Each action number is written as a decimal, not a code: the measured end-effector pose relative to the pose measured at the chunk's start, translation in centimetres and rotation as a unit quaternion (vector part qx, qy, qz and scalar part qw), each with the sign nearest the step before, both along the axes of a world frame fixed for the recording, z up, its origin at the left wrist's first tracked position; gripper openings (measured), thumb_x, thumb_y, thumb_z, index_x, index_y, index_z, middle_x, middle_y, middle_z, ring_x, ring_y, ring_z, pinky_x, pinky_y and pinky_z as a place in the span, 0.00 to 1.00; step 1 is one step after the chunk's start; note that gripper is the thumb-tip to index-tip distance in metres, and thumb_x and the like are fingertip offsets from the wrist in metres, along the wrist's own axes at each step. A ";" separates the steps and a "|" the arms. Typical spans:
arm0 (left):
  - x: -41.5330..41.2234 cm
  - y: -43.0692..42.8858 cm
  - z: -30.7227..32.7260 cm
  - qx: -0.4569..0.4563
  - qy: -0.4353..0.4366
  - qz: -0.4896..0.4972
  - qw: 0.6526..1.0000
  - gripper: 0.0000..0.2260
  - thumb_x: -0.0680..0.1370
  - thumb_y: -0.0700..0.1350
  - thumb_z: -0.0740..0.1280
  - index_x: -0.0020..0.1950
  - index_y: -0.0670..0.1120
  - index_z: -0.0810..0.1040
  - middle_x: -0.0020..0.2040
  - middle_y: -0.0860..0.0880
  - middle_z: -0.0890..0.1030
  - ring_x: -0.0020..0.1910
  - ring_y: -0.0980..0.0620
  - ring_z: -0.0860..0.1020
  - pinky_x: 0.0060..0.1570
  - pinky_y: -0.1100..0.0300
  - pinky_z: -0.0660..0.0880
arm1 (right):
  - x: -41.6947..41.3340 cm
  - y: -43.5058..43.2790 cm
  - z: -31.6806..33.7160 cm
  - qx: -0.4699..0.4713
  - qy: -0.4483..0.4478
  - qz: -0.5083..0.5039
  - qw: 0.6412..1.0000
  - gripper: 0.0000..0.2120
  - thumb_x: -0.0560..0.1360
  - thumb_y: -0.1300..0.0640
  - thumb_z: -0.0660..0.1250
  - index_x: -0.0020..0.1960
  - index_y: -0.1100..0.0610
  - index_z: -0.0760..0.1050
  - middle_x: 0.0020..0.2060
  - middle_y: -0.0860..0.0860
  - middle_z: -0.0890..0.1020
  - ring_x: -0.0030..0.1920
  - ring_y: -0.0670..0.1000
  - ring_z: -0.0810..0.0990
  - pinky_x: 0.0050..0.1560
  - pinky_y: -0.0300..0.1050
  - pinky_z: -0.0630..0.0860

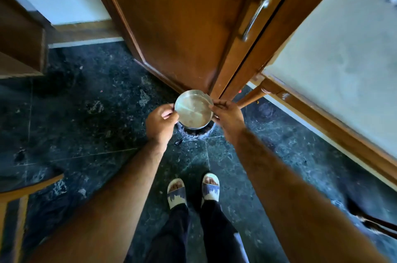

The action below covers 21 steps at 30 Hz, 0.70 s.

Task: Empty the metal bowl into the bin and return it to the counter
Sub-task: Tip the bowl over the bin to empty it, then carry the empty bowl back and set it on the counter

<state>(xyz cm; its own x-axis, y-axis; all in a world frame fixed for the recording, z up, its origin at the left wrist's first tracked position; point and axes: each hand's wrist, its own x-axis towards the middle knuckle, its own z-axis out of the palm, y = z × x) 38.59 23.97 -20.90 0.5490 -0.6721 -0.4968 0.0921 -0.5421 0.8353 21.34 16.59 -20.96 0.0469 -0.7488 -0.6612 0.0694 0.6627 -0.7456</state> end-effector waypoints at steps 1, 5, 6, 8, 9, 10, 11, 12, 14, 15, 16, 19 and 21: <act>-0.1 0.2 0.9 0.001 0.001 -0.007 1.000 0.12 0.71 0.39 0.70 0.54 0.42 0.84 0.49 0.43 0.87 0.45 0.49 0.86 0.51 0.45 0.83 | -0.1 0.1 0.8 0.001 0.016 -0.003 1.000 0.07 0.76 0.67 0.71 0.45 0.56 0.77 0.44 0.53 0.85 0.47 0.51 0.83 0.42 0.41 0.82; 0.2 0.3 5.4 -0.008 -0.015 -0.040 0.999 0.16 0.65 0.49 0.71 0.51 0.47 0.85 0.48 0.46 0.87 0.48 0.50 0.86 0.52 0.45 0.83 | -0.9 0.5 5.7 -0.018 0.070 0.000 0.997 0.05 0.73 0.64 0.75 0.44 0.55 0.81 0.44 0.55 0.86 0.45 0.51 0.85 0.39 0.40 0.81; 0.3 0.1 6.4 -0.014 -0.018 -0.043 0.999 0.17 0.64 0.51 0.71 0.51 0.48 0.85 0.48 0.47 0.88 0.48 0.50 0.86 0.53 0.45 0.82 | -1.1 0.5 6.7 -0.023 0.086 0.004 0.996 0.05 0.72 0.63 0.76 0.45 0.56 0.82 0.46 0.56 0.87 0.46 0.53 0.86 0.42 0.41 0.82; 0.0 -0.4 8.7 -0.019 -0.032 -0.046 0.998 0.17 0.64 0.53 0.70 0.50 0.50 0.85 0.47 0.48 0.88 0.47 0.51 0.86 0.53 0.46 0.82 | -1.9 1.0 9.0 -0.041 0.121 0.017 0.992 0.08 0.71 0.62 0.77 0.49 0.58 0.84 0.47 0.55 0.88 0.46 0.52 0.87 0.45 0.43 0.84; -0.6 -0.7 9.9 -0.016 -0.040 -0.061 0.997 0.16 0.65 0.52 0.71 0.51 0.49 0.85 0.48 0.48 0.88 0.47 0.51 0.86 0.52 0.46 0.83 | -2.9 1.5 10.2 -0.050 0.139 0.012 0.989 0.09 0.70 0.62 0.77 0.50 0.58 0.85 0.46 0.54 0.89 0.45 0.50 0.87 0.47 0.44 0.85; -1.3 -0.8 11.0 -0.017 -0.044 -0.077 0.996 0.16 0.66 0.51 0.71 0.52 0.48 0.85 0.48 0.47 0.88 0.47 0.51 0.86 0.52 0.46 0.83 | -3.8 1.9 11.1 -0.058 0.152 0.005 0.987 0.09 0.70 0.61 0.78 0.49 0.57 0.86 0.44 0.53 0.89 0.44 0.50 0.88 0.49 0.47 0.86; -2.1 -0.9 11.9 -0.023 -0.044 -0.091 0.995 0.16 0.67 0.49 0.71 0.52 0.46 0.85 0.48 0.46 0.88 0.47 0.50 0.86 0.53 0.46 0.82 | -4.7 2.2 11.8 -0.064 0.165 0.002 0.984 0.09 0.68 0.60 0.79 0.48 0.56 0.86 0.43 0.52 0.89 0.43 0.50 0.88 0.50 0.50 0.86; -3.0 -1.1 12.8 -0.029 -0.040 -0.104 0.993 0.17 0.67 0.50 0.71 0.53 0.46 0.85 0.48 0.45 0.88 0.47 0.50 0.86 0.53 0.45 0.82 | -5.9 2.4 12.8 -0.072 0.181 0.003 0.981 0.09 0.67 0.57 0.79 0.47 0.54 0.87 0.42 0.50 0.89 0.43 0.50 0.88 0.51 0.52 0.86; -4.9 -1.5 13.8 -0.031 -0.036 -0.125 0.991 0.20 0.65 0.55 0.70 0.53 0.47 0.85 0.47 0.46 0.88 0.47 0.49 0.86 0.52 0.44 0.83 | -8.1 2.4 14.5 -0.086 0.211 0.003 0.974 0.10 0.64 0.53 0.79 0.46 0.50 0.87 0.40 0.47 0.89 0.43 0.50 0.88 0.51 0.54 0.85; -5.9 -1.7 14.3 -0.033 -0.031 -0.134 0.990 0.21 0.64 0.56 0.70 0.52 0.48 0.85 0.47 0.46 0.88 0.46 0.49 0.86 0.51 0.44 0.83 | -9.2 2.3 15.4 -0.093 0.216 -0.006 0.972 0.09 0.64 0.53 0.79 0.44 0.49 0.87 0.40 0.47 0.89 0.44 0.50 0.88 0.52 0.55 0.85; -6.8 -2.0 14.4 -0.039 -0.025 -0.140 0.989 0.21 0.63 0.56 0.70 0.52 0.48 0.85 0.47 0.46 0.88 0.46 0.49 0.86 0.51 0.44 0.83 | -10.2 2.3 16.1 -0.099 0.219 -0.019 0.970 0.08 0.65 0.54 0.79 0.43 0.49 0.87 0.41 0.48 0.89 0.45 0.50 0.88 0.52 0.55 0.85; -11.4 -3.1 17.5 -0.052 -0.028 -0.161 0.985 0.16 0.67 0.50 0.72 0.52 0.46 0.85 0.46 0.47 0.88 0.45 0.50 0.86 0.49 0.44 0.83 | -14.2 1.6 18.7 -0.112 0.237 -0.046 0.964 0.07 0.67 0.54 0.79 0.45 0.50 0.87 0.42 0.47 0.89 0.45 0.48 0.87 0.52 0.52 0.85; -14.5 -4.0 19.1 -0.070 -0.031 -0.165 0.983 0.11 0.72 0.41 0.71 0.53 0.44 0.85 0.43 0.47 0.87 0.41 0.51 0.85 0.46 0.44 0.84 | -17.2 0.6 19.5 -0.115 0.245 -0.053 0.961 0.08 0.65 0.52 0.79 0.44 0.49 0.87 0.40 0.46 0.89 0.44 0.47 0.88 0.52 0.52 0.85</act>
